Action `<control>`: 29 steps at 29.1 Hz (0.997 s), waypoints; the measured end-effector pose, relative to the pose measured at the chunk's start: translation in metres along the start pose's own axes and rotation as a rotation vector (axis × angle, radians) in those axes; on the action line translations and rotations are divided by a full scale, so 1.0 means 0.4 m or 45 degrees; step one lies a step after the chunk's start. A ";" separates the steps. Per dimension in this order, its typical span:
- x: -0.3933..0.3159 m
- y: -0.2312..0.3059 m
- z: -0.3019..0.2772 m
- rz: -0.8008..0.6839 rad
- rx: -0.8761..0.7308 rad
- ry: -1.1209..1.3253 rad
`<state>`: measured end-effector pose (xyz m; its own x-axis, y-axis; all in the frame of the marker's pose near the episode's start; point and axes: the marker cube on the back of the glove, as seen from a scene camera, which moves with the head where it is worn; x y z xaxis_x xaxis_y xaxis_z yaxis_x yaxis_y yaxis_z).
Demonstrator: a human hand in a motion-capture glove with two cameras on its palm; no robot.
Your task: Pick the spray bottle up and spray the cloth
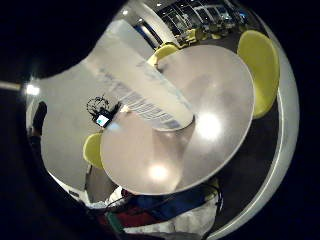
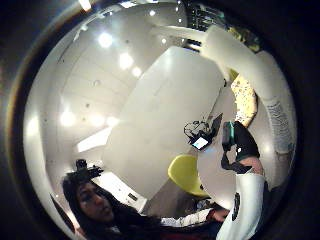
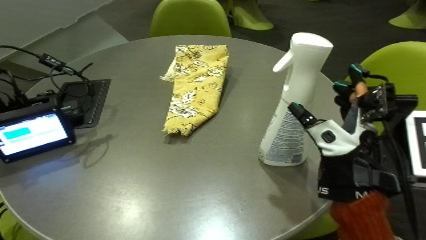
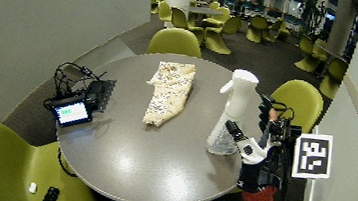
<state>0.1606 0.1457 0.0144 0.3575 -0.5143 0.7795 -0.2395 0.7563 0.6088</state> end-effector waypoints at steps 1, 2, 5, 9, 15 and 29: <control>0.019 -0.005 0.002 0.057 0.020 -0.019; 0.038 -0.011 0.007 0.108 0.028 -0.042; 0.095 -0.032 0.034 0.197 -0.012 -0.121; 0.180 -0.043 0.063 0.194 -0.075 -0.081; 0.208 -0.028 0.076 0.183 -0.063 -0.078; 0.177 -0.225 -0.026 0.093 -0.238 0.802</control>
<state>0.2170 0.0456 0.0133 0.8193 -0.1671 0.5484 -0.1426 0.8671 0.4772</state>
